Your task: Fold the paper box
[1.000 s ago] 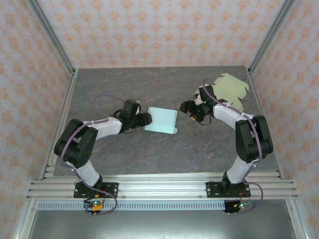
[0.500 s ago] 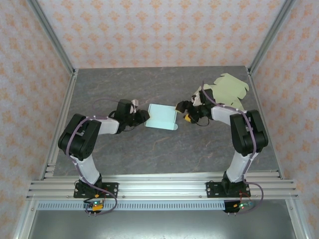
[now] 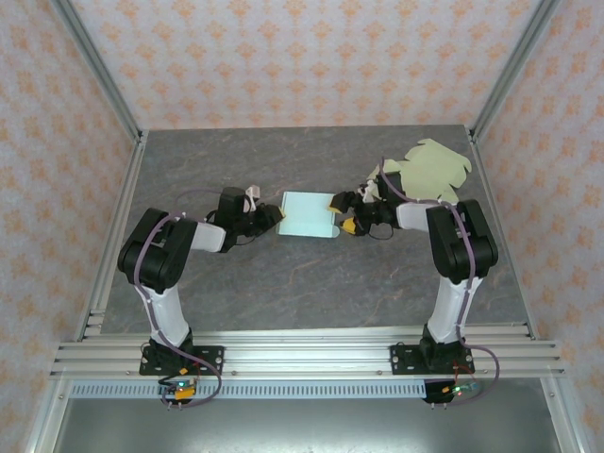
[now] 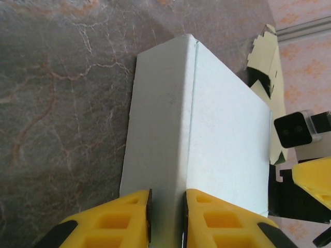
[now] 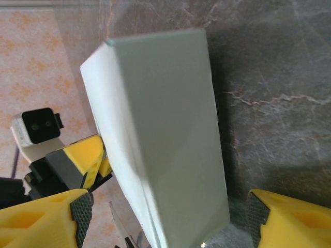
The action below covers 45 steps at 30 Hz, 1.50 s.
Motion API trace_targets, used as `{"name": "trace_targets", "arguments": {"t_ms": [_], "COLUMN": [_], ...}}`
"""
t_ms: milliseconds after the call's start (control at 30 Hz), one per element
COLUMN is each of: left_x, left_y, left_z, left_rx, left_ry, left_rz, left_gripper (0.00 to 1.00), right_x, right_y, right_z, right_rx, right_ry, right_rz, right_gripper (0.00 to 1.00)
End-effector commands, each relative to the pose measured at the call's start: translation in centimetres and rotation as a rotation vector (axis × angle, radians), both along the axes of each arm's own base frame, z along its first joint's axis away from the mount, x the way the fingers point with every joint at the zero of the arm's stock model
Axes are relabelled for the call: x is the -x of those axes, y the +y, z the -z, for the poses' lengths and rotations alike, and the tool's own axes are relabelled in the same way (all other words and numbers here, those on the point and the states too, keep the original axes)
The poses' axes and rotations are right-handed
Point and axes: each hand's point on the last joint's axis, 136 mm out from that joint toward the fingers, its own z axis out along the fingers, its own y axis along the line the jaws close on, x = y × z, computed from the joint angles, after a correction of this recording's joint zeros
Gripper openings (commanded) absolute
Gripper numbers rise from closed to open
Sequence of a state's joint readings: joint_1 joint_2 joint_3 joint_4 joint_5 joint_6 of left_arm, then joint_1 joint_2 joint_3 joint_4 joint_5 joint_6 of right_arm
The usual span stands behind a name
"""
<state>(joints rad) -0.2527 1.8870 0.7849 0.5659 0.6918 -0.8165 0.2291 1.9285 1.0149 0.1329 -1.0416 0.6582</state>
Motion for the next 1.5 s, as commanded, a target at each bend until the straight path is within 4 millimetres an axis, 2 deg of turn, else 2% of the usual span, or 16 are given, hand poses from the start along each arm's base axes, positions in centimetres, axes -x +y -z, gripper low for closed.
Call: {"name": "trace_targets", "arguments": {"t_ms": [0, 367, 600, 867, 1033, 1300, 1467], "left_x": [2.9, 3.0, 3.2, 3.1, 3.1, 2.8, 2.9], "left_y": [1.8, 1.6, 1.9, 1.8, 1.9, 3.9, 3.9], "left_z": [5.9, 6.2, 6.7, 7.0, 7.4, 7.9, 8.1], "left_rx": [-0.078, -0.084, -0.067, -0.053, -0.053, -0.054, -0.067], "left_ry": [0.215, 0.234, 0.245, 0.257, 0.267, 0.275, 0.282], "left_rz": [-0.037, 0.005, -0.017, -0.019, -0.026, -0.07, -0.061], "left_gripper": [0.21, 0.18, 0.14, 0.11, 0.11, 0.1, 0.1], "right_x": [-0.5, -1.4, -2.6, -4.1, -4.3, -3.1, -3.0], "right_y": [0.9, 3.0, 3.4, 4.6, 5.3, 3.1, 3.4], "right_z": [0.2, -0.8, -1.5, -2.4, -2.8, -0.5, 0.1], "right_rx": [-0.035, -0.099, -0.135, -0.259, -0.278, -0.089, -0.084], "right_ry": [0.001, -0.007, -0.016, 0.009, 0.028, 0.098, 0.128], "right_rz": [-0.022, -0.055, -0.025, 0.022, 0.029, 0.059, 0.042], "right_gripper": [0.8, 0.79, 0.79, 0.75, 0.73, 0.76, 0.77]}}
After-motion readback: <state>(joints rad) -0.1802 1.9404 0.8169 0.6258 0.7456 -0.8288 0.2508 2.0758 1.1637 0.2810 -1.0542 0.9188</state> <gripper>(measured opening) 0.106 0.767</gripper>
